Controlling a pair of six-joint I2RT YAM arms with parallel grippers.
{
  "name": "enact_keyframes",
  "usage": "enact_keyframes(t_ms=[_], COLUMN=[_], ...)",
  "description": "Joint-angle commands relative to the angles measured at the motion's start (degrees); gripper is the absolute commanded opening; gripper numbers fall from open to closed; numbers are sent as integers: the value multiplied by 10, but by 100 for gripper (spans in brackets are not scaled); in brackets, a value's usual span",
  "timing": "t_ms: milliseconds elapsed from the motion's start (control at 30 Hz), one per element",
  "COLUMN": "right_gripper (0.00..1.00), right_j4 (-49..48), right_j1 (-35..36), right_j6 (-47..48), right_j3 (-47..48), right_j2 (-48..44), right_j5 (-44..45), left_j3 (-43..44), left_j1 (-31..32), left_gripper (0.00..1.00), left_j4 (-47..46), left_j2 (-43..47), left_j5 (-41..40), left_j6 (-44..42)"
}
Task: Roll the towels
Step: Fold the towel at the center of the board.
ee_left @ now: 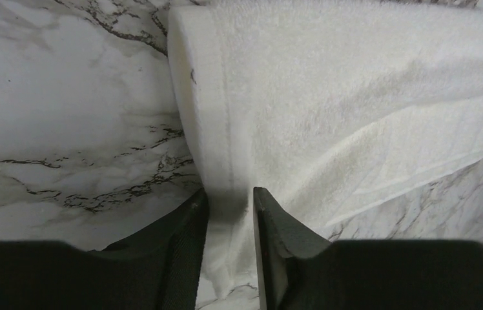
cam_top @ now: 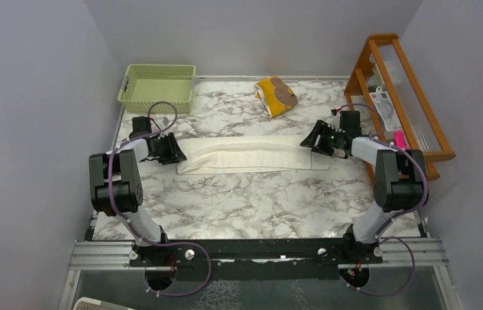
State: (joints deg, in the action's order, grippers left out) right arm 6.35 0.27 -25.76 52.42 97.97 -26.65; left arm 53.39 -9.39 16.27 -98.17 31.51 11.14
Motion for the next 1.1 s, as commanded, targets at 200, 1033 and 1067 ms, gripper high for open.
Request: enact_keyframes(t_ms=[200,1033,1067], right_gripper=[62,72,72], right_j4=[-9,100,102], right_j1=[-3,17,18], right_j6=[10,36,36], right_j3=[-11,19,20], right_j2=[-30,-110,-112], right_j5=[-17,23,24], left_j3=[-30,104,122], left_j1=[-8,141,163], left_gripper=[0,0,0], left_j4=[-2,128,145], left_j2=[23,116,107], left_j5=[-52,-684,-677], left_j6=[39,-15,-6])
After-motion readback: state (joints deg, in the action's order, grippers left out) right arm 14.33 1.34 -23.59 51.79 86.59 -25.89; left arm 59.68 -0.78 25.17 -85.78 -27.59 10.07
